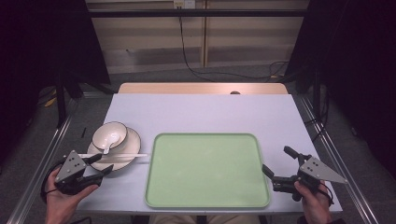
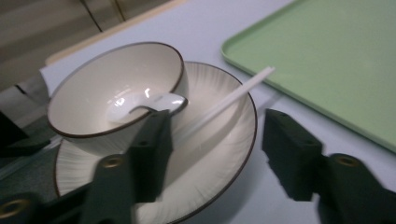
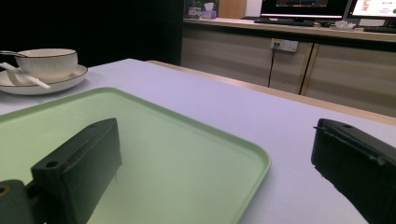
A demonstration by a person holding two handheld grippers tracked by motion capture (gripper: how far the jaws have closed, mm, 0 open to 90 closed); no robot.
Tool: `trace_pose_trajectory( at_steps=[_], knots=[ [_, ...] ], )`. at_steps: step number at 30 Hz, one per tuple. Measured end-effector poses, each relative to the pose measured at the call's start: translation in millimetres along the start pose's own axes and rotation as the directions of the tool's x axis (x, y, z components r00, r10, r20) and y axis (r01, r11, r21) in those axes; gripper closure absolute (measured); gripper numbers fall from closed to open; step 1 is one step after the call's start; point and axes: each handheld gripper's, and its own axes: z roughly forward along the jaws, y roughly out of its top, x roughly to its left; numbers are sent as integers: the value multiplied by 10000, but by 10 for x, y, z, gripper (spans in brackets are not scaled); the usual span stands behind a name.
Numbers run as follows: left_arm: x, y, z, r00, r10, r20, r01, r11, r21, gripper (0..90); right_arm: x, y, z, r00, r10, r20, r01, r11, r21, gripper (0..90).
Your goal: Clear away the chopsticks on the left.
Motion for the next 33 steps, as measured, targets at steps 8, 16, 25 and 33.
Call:
trace_pose_trajectory(
  at_steps=[8, 16, 25, 33],
  knots=[
    [159, -76, 75, 9998, 1, 203, -10, 9989, 471, 529, 5, 0, 2, 10000, 0, -7, 0, 10000, 22, 11],
    [225, -73, 155, 9984, 456, 338, -478, 9967, 659, 582, 13, 0, 2, 10000, 48, -28, -48, 10000, 22, 10],
    [303, -96, 208, 9976, 645, 239, -664, 9937, 904, 584, 11, 0, -3, 9999, 10, -129, -10, 10000, 22, 10],
    [316, -145, 236, 9981, 598, 158, -610, 9940, 904, 584, 13, 1, -4, 9998, 8, -184, -8, 10000, -6, 10]
  ],
)
